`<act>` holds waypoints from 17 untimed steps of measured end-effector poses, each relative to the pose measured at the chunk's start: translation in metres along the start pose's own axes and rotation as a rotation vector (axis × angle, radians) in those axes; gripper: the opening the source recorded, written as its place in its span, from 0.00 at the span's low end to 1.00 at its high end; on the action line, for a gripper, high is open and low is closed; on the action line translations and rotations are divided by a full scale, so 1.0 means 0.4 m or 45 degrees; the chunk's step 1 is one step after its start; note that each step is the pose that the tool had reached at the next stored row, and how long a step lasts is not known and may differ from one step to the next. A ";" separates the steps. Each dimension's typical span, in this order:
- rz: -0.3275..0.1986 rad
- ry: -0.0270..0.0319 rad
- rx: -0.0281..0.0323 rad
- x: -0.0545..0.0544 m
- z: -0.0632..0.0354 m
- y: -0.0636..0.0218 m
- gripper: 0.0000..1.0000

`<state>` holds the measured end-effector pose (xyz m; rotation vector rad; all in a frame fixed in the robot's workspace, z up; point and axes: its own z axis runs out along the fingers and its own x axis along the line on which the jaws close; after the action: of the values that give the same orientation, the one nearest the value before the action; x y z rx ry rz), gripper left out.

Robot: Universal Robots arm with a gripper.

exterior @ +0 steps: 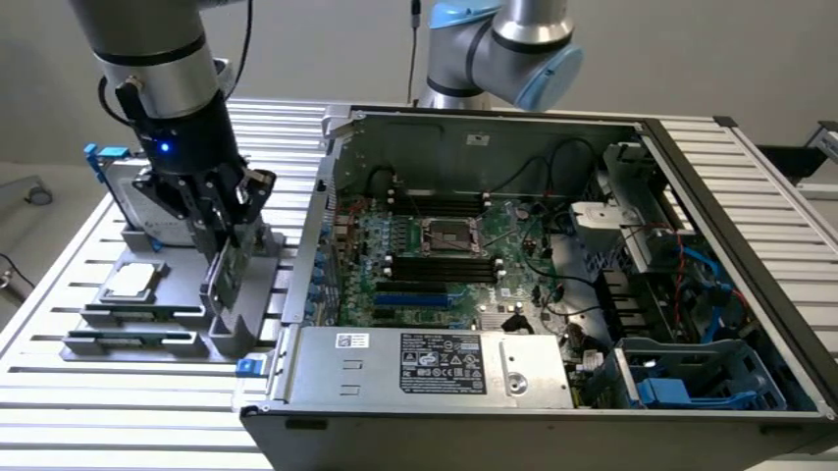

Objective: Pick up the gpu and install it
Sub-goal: 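Pick up the gpu and move the gpu toward the slot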

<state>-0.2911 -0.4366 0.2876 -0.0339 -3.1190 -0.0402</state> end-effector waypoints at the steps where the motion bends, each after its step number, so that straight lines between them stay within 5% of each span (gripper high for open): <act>1: 0.000 -0.0002 -0.0003 0.000 -0.011 0.001 0.26; 17: 0.000 0.0003 0.0004 -0.010 -0.193 0.023 0.26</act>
<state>-0.2852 -0.4294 0.3648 -0.0336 -3.1188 -0.0397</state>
